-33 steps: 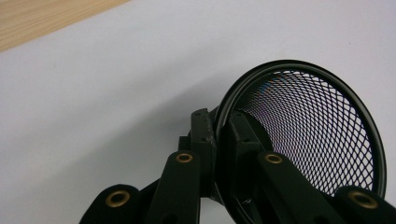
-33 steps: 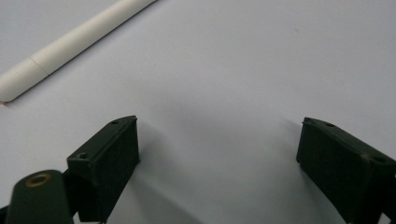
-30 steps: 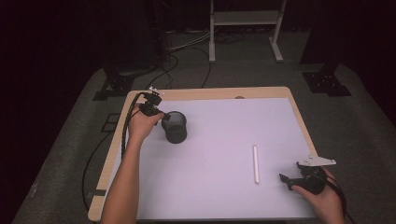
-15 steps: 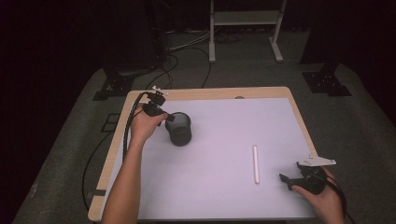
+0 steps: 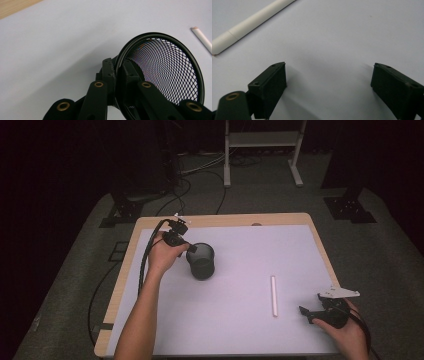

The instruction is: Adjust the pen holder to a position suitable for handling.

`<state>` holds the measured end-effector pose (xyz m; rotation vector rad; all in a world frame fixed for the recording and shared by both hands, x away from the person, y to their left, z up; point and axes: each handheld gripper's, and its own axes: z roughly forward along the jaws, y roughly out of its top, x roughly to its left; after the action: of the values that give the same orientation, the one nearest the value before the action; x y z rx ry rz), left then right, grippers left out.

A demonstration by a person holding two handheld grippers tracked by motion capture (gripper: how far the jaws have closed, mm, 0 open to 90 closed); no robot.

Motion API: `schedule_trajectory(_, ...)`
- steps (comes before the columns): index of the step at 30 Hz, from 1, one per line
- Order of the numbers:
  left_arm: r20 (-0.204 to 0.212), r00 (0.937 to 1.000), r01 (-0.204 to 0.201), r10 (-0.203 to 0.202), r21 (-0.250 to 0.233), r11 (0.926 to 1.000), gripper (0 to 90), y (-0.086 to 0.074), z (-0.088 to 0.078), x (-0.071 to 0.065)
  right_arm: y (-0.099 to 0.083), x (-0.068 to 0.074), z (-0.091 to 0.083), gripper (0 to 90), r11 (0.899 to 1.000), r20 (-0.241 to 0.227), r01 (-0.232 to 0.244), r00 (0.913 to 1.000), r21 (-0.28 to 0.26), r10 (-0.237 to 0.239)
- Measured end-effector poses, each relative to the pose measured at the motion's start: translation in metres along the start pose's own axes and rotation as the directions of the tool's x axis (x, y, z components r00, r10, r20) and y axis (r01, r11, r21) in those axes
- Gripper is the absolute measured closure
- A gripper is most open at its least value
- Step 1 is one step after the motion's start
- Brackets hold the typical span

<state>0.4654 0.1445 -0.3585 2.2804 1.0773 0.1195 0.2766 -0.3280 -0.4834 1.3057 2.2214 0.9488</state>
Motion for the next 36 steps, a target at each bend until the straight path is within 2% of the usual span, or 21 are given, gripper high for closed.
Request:
schedule_trajectory(6, 0.019, 0.9996, -0.019, 0.019, 0.009, 0.9998, 83.2, 0.002, 0.004, -0.009, 0.0, 0.0, 0.0, 11.7, 1.0, 0.0, 0.0, 1.0, 0.0, 0.0)
schedule_trajectory(22, 0.074, 0.9949, -0.07, 0.068, 0.022, 0.9973, 83.2, 0.008, 0.024, -0.046, 0.0, 0.0, 0.0, 11.7, 1.0, 0.0, 0.0, 1.0, 0.0, 0.0)
schedule_trajectory(36, 0.115, 0.9887, -0.101, 0.095, 0.042, 0.9941, 83.2, 0.012, 0.038, -0.067, 0.0, 0.0, 0.0, 11.7, 1.0, 0.0, -0.001, 1.0, 0.0, 0.001)
